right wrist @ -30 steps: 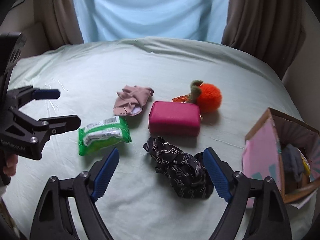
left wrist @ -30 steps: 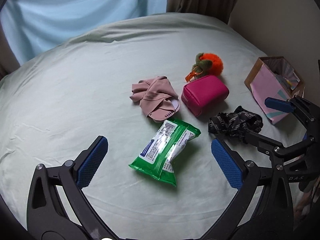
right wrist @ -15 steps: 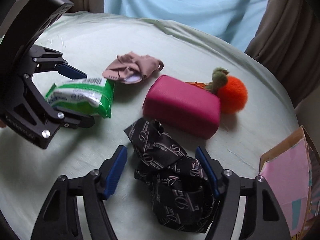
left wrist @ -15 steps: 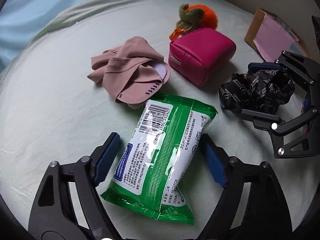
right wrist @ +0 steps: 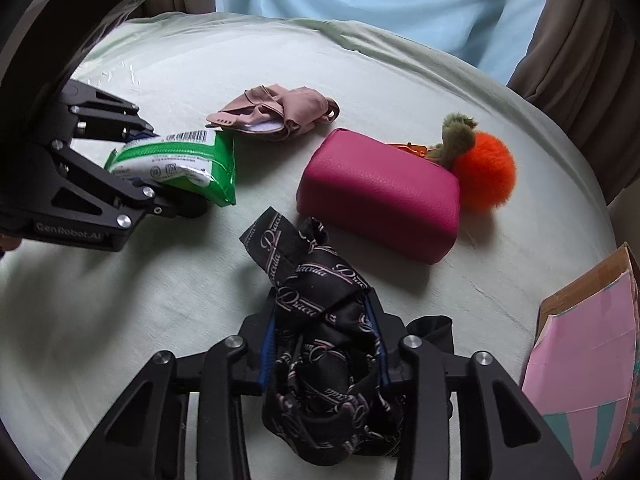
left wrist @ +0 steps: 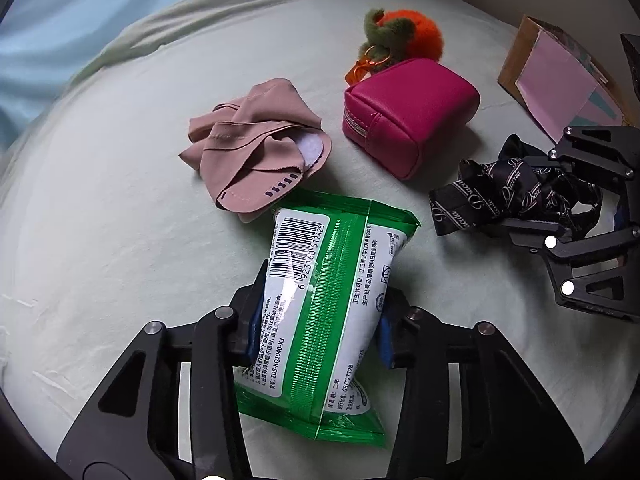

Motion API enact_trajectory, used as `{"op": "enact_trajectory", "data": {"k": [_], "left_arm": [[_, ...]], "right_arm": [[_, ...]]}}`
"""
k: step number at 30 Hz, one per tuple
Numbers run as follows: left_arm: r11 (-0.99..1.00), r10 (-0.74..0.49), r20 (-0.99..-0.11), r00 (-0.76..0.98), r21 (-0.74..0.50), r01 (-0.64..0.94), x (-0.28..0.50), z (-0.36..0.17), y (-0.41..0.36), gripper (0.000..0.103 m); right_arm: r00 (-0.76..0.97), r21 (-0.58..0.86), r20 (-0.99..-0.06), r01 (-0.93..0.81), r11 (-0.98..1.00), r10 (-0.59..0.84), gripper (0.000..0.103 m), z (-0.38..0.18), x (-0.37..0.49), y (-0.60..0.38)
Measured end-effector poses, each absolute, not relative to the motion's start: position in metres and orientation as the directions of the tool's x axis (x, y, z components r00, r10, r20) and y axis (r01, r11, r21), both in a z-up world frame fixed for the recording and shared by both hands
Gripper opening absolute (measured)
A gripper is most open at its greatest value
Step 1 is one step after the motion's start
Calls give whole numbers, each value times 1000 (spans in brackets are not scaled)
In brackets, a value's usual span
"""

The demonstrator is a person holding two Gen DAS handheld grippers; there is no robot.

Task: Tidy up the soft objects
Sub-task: 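Grasp the green wipes pack with the left gripper while the right grasps the black scarf, then carry the wipes pack and black scarf in both grippers over the box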

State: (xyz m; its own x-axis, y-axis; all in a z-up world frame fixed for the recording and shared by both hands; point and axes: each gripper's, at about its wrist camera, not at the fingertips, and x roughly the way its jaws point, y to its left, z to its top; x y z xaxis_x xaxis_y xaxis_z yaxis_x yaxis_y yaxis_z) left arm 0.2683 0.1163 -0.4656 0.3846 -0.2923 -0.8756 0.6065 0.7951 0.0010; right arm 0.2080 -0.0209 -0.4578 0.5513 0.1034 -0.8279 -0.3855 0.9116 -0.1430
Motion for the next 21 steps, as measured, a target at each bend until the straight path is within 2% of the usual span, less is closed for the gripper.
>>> {"op": "enact_trajectory", "data": {"k": [9,21], "left_arm": [[816,-299,-861,411,-7,578,253,-430,119,38],[860,-293,-823,487,-4,510,224,-329,120,37]], "right_arm": [[564,-59,-812,-339,939,153,31,-421,198,-23],[599,17,-778,-280,960,188,31,-327,175,-33]]}}
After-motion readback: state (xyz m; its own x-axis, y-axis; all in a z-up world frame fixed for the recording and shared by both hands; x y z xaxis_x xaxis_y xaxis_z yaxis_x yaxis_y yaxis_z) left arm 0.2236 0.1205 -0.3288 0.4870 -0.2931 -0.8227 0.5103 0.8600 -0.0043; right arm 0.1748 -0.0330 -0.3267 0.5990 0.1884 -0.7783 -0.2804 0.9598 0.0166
